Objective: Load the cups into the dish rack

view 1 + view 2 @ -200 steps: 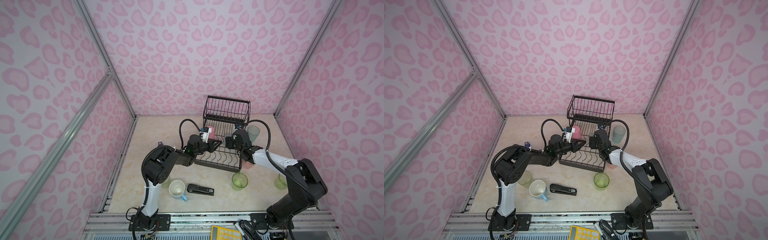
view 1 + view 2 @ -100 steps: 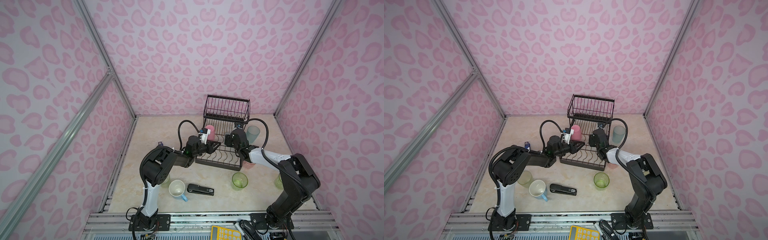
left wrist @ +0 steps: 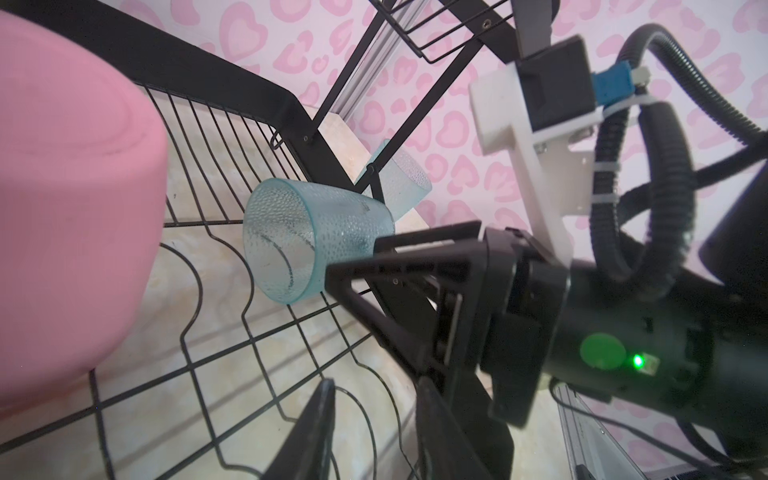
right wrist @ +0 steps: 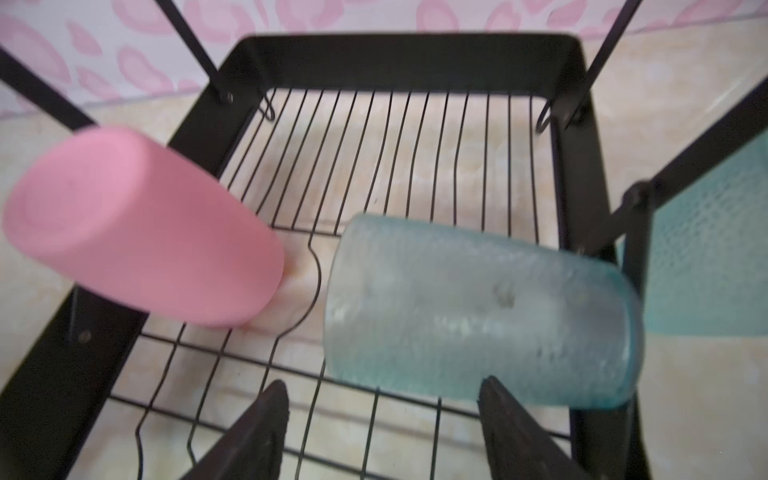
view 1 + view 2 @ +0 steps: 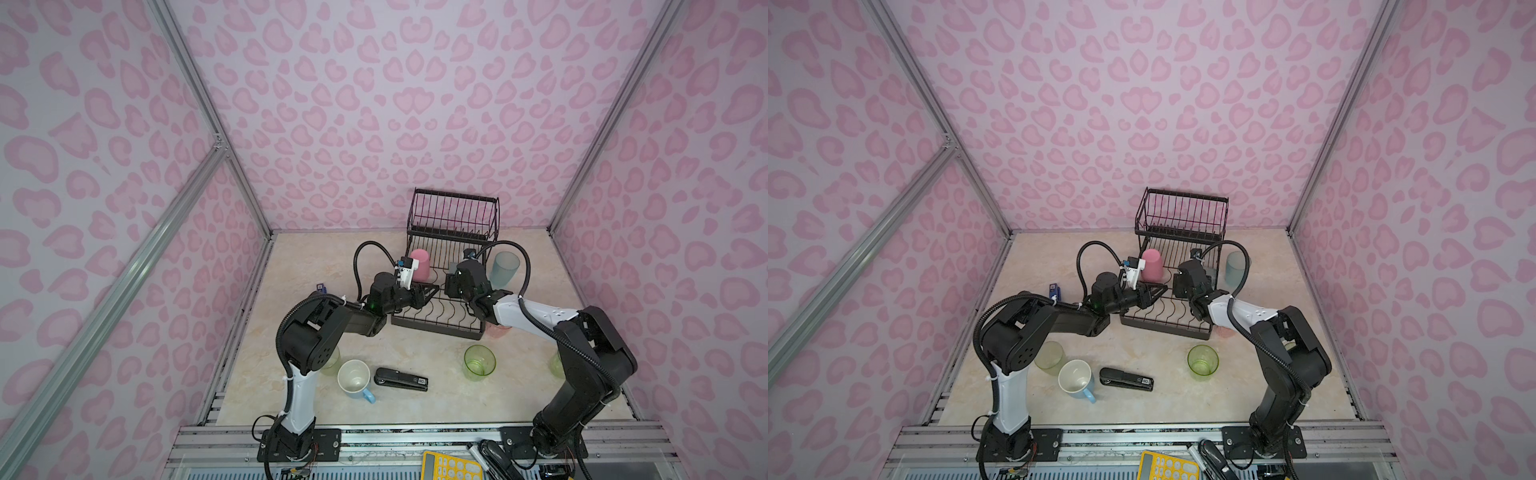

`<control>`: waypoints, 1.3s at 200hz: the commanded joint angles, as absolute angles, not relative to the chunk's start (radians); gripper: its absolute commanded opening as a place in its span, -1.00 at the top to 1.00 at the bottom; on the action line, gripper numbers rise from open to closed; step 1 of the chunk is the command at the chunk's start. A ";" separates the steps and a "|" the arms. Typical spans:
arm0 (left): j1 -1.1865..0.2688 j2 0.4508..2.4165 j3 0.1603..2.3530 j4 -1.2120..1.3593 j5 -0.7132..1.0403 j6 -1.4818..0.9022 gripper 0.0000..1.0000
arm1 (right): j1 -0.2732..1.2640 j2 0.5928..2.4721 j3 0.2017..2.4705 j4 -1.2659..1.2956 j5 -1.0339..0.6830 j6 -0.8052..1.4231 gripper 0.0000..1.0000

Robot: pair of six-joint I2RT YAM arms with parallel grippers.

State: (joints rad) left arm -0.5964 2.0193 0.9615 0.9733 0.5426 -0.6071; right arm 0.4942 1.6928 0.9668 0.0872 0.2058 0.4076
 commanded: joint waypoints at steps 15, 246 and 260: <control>-0.593 2.001 0.945 0.997 0.544 -0.598 0.29 | 0.541 1.612 0.926 -0.074 0.198 0.446 -0.45; -0.582 1.894 0.858 0.810 0.357 -0.526 -0.23 | 0.542 1.764 1.009 0.281 0.519 0.290 -0.52; -0.578 1.897 0.853 0.804 0.345 -0.526 -0.24 | 0.537 1.783 1.015 0.296 0.527 0.299 -0.53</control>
State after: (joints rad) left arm -0.5846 1.9095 0.8642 0.8383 0.3927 -0.5484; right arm 0.5404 1.7557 1.0046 0.2432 0.4877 0.2718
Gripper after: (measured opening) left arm 0.618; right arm 0.761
